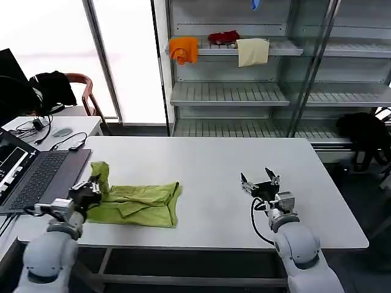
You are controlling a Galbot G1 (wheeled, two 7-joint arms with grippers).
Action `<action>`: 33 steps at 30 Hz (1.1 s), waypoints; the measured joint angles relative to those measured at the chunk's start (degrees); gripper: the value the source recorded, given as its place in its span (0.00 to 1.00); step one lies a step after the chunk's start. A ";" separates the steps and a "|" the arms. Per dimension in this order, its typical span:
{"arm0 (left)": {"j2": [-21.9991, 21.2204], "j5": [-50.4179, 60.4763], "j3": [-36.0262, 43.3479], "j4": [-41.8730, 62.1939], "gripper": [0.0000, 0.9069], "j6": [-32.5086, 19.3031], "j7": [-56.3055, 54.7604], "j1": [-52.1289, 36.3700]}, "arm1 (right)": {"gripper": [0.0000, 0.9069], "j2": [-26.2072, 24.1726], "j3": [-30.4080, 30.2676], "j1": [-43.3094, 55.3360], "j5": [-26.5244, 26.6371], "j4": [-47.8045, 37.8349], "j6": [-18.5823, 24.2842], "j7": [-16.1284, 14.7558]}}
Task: Fold and organize the clothes.
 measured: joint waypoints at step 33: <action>-14.16 6.96 21.56 2.28 1.00 2.63 -10.01 -1.17 | 1.00 0.51 -0.35 -1.47 -2.43 0.23 0.61 -0.63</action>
